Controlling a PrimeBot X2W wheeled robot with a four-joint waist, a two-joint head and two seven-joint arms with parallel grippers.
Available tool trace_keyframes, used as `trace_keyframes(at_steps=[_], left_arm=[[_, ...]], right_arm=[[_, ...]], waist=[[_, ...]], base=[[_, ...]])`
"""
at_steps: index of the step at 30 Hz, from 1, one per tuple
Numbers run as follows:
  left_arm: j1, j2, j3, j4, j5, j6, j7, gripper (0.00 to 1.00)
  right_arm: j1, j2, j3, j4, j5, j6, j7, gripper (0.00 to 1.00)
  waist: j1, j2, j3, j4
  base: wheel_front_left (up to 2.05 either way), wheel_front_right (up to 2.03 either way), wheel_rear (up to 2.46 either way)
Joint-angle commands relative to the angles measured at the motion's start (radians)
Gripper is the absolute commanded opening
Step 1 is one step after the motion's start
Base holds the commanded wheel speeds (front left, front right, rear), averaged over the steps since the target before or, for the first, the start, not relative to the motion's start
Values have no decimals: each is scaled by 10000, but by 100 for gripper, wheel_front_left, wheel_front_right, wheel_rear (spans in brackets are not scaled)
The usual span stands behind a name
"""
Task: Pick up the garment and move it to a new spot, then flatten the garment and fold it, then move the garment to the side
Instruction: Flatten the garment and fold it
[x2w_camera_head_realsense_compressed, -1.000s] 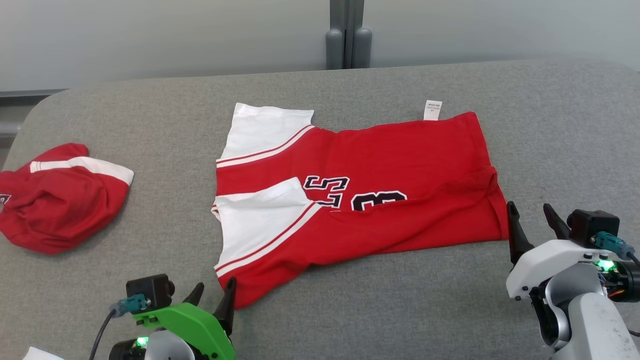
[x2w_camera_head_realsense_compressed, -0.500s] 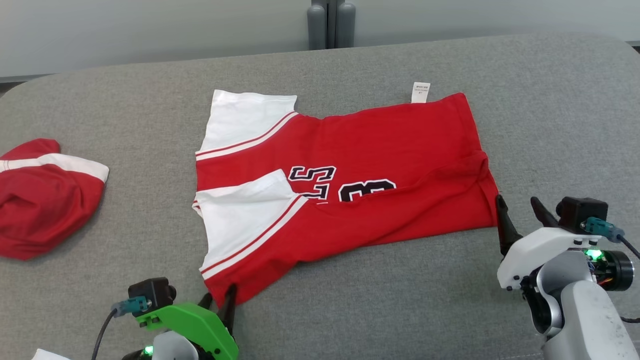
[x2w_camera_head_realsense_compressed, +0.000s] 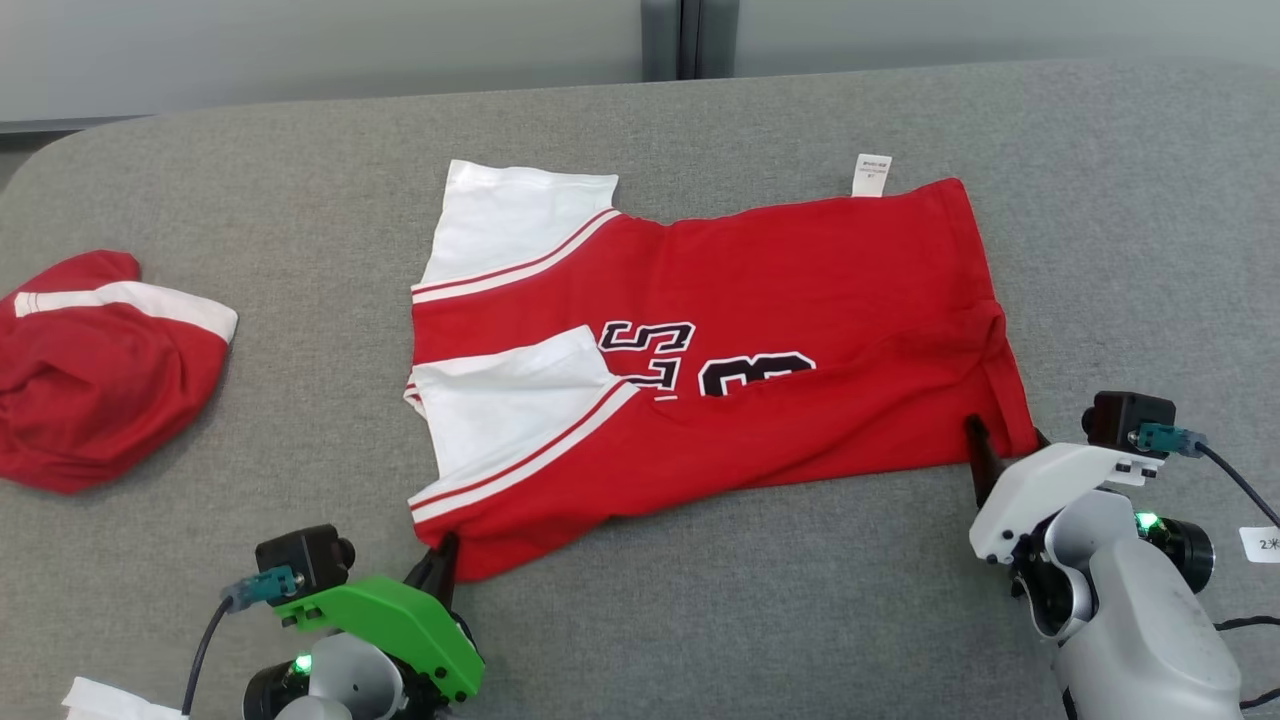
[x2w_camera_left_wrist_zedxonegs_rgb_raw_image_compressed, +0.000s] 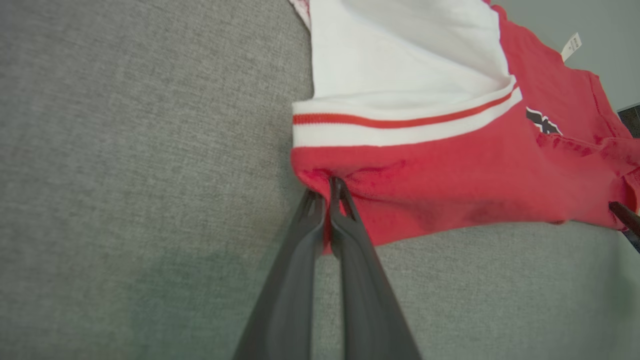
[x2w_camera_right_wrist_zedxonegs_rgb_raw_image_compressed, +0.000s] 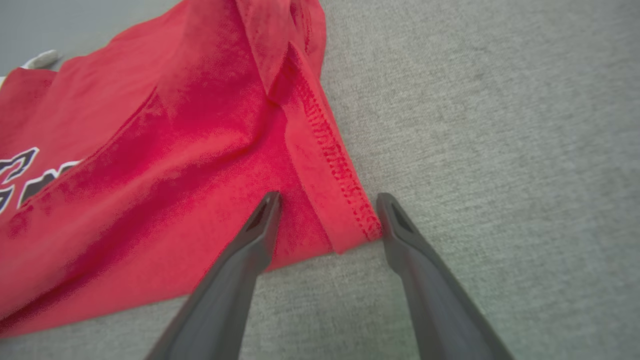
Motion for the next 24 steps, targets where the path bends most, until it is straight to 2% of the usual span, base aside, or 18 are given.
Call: trace_keyframes(at_steps=[1,2,3,4,9,13,20,24], left_arm=[[-202,89,30,-83,16,-46,-94,0],[-217,101,46,-116,16,-48,-118,0],[-237,120,55,-136,24,-42,-136,0],[-260,164,61,-180,55,-45,-174,0],[-330,372,94,-484,146,-80,-230,0],[-261,595,63,-1021,203,-122,-96,0],[787,1135,-172,-2602,166,18,774,0],[1647,1239,-414,-3193,48,207,1255,0]], right_arm=[[-178,-23,-54,355,221,-14,-60,45],[-289,-20,-109,610,372,-14,-110,28],[-383,-17,-163,806,474,-14,-180,17],[-485,-9,-209,1040,545,-14,-248,0],[-584,-37,-439,1413,426,-17,-532,0],[-268,-120,-481,847,563,-17,-559,0],[1335,-415,-380,-1466,1056,-16,256,0],[2418,-341,-630,-2610,1124,-16,792,0]], waist=[[0,0,-5,65],[0,0,-22,94],[0,0,-41,116],[0,0,-68,133],[0,0,-302,145],[0,0,-558,105],[0,0,-967,-33],[0,0,-1038,-71]], base=[[0,0,0],[0,0,0],[0,0,0],[0,0,0],[0,0,0],[0,0,0],[0,0,0],[0,0,0]])
